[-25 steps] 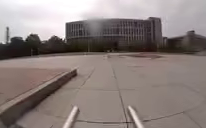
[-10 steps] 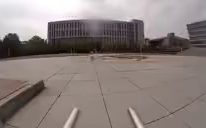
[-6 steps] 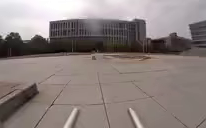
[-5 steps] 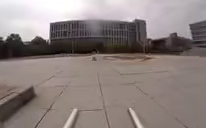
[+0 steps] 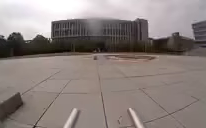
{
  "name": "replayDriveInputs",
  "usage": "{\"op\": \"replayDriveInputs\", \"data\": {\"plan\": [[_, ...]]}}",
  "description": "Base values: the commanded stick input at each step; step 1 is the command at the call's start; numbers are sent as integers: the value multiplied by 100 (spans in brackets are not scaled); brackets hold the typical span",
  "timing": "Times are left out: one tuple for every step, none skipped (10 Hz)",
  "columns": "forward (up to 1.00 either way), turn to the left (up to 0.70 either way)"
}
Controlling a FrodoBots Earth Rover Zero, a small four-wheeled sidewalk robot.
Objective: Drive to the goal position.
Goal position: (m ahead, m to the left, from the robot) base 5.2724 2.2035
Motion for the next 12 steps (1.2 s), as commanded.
{"op": "replayDriveInputs", "data": {"plan": [[70, 0], [70, 0], [70, 0], [70, 0], [70, 0], [70, 0], [70, 0], [70, 0], [70, 0], [70, 0], [70, 0], [70, 0]]}}
